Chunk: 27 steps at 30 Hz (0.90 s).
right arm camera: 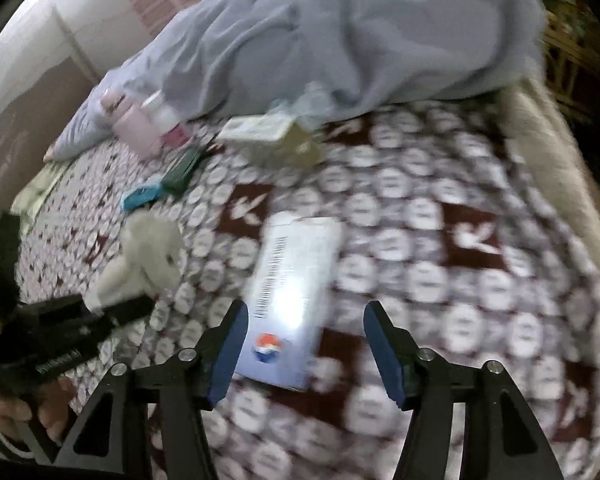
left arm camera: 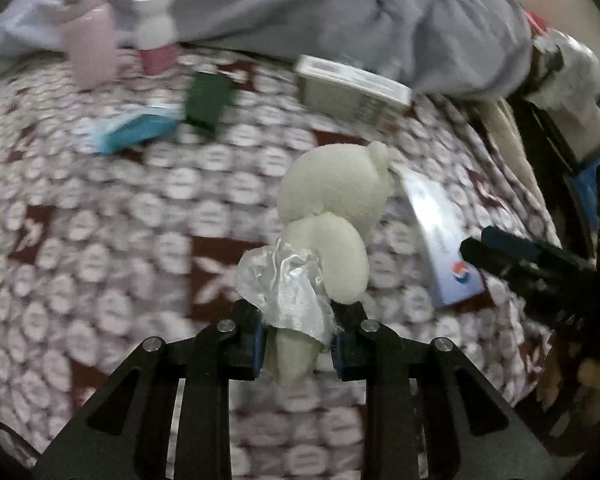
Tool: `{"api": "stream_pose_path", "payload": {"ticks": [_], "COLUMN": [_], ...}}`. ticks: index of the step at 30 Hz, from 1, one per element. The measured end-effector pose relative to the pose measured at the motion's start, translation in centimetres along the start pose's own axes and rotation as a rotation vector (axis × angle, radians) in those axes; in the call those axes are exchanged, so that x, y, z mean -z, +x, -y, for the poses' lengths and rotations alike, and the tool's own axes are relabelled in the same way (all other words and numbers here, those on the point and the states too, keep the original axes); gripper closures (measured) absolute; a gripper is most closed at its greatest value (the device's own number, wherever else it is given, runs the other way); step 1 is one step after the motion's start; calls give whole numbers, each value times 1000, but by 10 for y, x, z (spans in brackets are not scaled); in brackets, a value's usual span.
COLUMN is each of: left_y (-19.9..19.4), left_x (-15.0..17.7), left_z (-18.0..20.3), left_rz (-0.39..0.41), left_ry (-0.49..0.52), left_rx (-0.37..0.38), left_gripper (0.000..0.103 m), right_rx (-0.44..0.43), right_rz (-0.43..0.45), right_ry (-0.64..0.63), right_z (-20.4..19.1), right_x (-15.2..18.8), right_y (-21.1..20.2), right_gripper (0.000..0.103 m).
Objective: Collect trash
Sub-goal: 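Grasp the plastic-wrapped plush toy with the left tool while the right tool grasps the medicine box, then carry the plush toy and medicine box toward the white bucket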
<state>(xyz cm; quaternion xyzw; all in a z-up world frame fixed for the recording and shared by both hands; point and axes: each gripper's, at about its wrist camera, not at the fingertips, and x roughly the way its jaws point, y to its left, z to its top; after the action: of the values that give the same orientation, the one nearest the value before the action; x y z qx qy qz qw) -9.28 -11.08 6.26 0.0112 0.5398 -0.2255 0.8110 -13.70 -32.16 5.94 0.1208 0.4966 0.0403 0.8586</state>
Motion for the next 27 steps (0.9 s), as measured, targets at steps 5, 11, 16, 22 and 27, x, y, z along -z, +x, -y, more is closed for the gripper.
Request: {"api": "stream_pose_path", "payload": {"ticks": [5,11,16,22,27], "left_y": [-8,-11,-15,-19,-19], "left_x": [3,5,3,1,3], "left_z": [-14,2,32,75,111], "left_rz": [11,34,63,85,96], "left_ry": [-27,-21,12,66,116], "left_rx": [-7,-4,5,26,32], "left_gripper": [80,80,80,80,80], "right_rx": [57,69,56,62,86], "right_rz": [-53,-6,65,137,170], "right_ry": [-51,-83,-59,-16,19], "right_z": [-24,-22,-7,19,42], "right_x": [-4,6,14,26,36], "right_y": [35,24,-15,-62,-87], "right_gripper": [44,54,54,54,54]}}
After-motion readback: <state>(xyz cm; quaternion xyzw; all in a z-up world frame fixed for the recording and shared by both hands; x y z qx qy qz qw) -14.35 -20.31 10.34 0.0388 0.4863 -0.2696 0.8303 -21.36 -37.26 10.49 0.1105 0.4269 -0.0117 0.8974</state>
